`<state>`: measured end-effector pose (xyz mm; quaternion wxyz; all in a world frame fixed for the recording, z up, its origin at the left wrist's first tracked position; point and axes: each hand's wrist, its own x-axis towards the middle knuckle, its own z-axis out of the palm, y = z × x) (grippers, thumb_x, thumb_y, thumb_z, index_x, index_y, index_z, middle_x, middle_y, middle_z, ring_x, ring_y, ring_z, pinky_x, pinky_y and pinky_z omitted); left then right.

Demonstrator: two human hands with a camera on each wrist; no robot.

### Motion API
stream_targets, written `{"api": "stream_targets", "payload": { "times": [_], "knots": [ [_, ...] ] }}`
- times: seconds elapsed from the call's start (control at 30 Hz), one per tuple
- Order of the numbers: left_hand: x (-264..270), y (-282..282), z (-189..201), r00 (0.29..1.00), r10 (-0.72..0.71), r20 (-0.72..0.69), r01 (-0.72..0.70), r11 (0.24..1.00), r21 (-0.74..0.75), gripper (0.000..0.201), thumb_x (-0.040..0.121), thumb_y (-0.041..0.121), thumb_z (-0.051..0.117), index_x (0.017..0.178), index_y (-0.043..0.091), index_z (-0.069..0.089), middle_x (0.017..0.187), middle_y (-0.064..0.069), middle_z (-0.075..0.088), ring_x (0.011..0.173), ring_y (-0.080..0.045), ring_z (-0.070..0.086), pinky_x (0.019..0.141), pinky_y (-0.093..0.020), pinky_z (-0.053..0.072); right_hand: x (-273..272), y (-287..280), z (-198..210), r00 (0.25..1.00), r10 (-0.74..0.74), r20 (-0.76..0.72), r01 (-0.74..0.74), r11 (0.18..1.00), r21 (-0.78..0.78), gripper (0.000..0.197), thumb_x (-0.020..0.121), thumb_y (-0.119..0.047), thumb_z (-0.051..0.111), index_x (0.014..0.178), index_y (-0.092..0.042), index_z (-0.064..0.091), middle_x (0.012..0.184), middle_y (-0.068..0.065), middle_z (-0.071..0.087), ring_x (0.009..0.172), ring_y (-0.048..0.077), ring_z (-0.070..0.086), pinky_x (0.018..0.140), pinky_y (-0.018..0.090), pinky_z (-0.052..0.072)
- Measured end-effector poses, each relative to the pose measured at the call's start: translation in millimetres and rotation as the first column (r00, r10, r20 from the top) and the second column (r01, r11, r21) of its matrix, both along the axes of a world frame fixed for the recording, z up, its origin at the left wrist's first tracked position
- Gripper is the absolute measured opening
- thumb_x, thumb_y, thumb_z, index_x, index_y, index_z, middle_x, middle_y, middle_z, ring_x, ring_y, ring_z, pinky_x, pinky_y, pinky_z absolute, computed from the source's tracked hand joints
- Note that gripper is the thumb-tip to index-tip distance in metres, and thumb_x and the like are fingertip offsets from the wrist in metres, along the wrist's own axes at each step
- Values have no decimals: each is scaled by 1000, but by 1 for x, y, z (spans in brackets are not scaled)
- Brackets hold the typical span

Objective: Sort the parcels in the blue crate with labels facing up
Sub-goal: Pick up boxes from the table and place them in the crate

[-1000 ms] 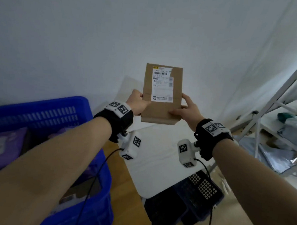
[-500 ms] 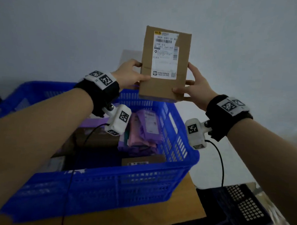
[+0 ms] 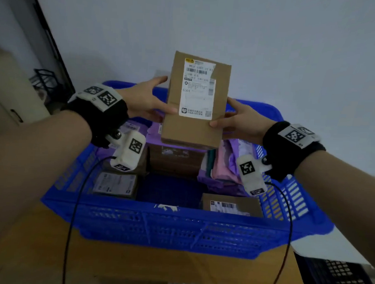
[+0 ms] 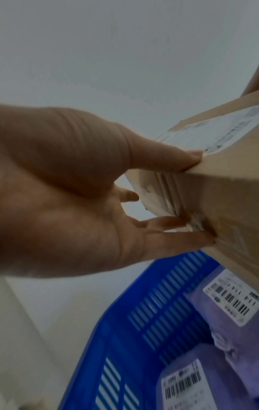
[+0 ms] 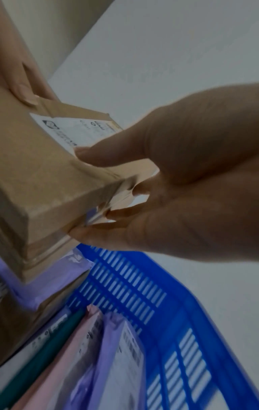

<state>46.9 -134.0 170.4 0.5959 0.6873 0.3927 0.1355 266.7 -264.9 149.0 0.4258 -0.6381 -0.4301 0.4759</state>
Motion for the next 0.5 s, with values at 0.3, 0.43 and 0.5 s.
{"api": "stream_targets", "payload": {
  "times": [0.3,0.43,0.5],
  "knots": [
    [6,37,-24,996,86,-25,-89,980,-176,103,58,36,82,142,44,23,125,-10,59,98,-37,68,82,-50,57,23,61,-24,981,179,-74,-178,984,17,88,82,-8,70,141,-52,23,130,0,60,117,22,59,92,45,51],
    [11,49,-28,990,137,34,-123,959,-257,113,40,47,91,138,38,35,133,-11,52,106,-36,64,71,-48,59,35,80,-23,965,237,-112,-239,971,-6,94,66,-24,82,135,-59,29,139,2,51,125,27,52,97,54,46],
    [11,57,-28,983,177,54,-156,948,-279,111,40,50,90,137,35,37,137,-7,49,108,-35,63,69,-48,58,38,88,-21,959,259,-115,-261,965,-9,91,69,-20,79,135,-58,30,141,3,48,126,27,51,97,54,47]
  ]
}}
